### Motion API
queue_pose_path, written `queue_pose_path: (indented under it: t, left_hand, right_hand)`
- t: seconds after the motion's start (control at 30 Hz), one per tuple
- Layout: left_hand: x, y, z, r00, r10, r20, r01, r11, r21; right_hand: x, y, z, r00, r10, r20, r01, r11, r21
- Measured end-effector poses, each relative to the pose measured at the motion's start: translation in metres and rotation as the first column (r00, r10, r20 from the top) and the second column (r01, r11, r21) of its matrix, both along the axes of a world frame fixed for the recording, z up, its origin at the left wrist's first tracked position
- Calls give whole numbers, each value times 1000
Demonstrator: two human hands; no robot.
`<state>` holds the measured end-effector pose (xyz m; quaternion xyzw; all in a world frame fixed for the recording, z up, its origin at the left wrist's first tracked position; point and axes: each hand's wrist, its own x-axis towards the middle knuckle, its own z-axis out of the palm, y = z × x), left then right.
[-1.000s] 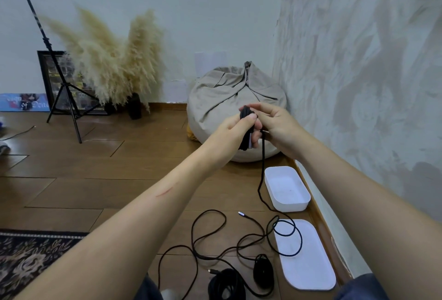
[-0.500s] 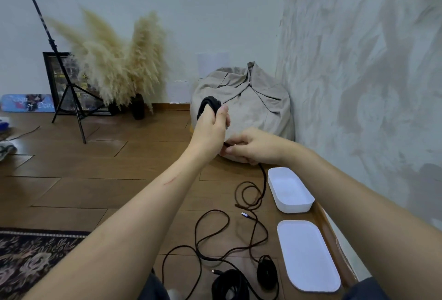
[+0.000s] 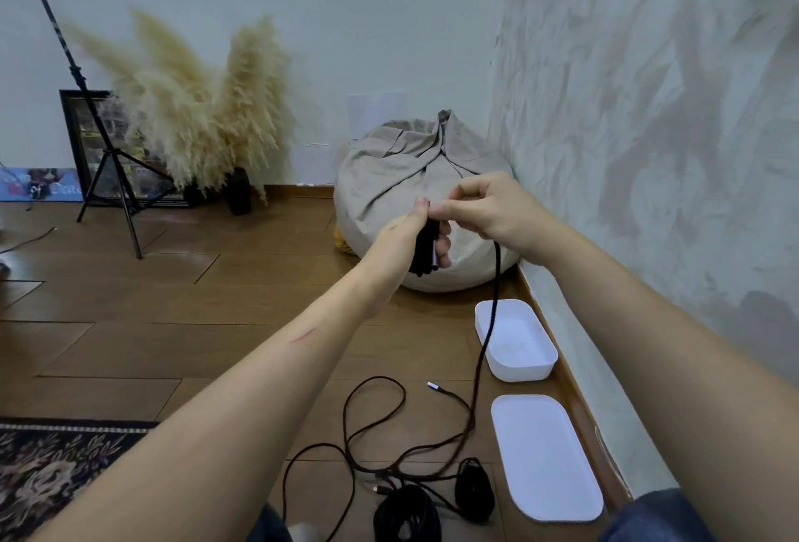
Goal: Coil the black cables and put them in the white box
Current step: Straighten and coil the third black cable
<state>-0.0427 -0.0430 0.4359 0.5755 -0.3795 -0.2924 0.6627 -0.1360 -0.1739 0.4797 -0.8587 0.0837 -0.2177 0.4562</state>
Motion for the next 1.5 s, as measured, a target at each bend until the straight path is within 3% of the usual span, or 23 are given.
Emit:
queue_pose_path:
  t: [0.13,0.3,0.43,0.6,0.73,0.87,1.1,1.23,1.4,1.5]
  left_hand:
    - [-2,1,4,996,-84,-31,82,995,-56]
    - [-9,7,10,998,-59,21,61,996,-60]
    - [-15,11,8,996,-43,77,45,999,-31]
    - [-21,12,7,978,-23,206,20,1000,17]
    - [-19,9,9,978,32,208,-33,999,3]
    - [-14,7,10,985,78,155,-73,997,-40]
    - [-13,17,11,977,-88,193,80,996,47]
    - [-17,19,19,977,-148,154,155,987,-37]
    - [-25,22,36,973,-225,51,231,954,-192]
    - [-21,20,43,989,-143,-24,133,959,-249]
  right_hand:
    - [-3,0,9,999,7,47,-9,999,31]
    - [-9,-11,3,965,262,-20,-240,908,345]
    - [-11,-16,-3,971,238,-40,-216,931,294]
    - [-7,-14,-7,995,52,88,-73,967,244]
    - [-3,-9,-11,990,-23,136,-15,962,273]
    - [4,-8,-10,990,22,141,-57,965,256]
    - [-1,-13,-9,984,-30,176,-16,968,252]
    - [0,-10,-11,975,-4,220,-75,933,353]
    - [7,7,-16,963,72,258,-214,787,578]
    - [20,18,-34,985,54,163,-125,873,471]
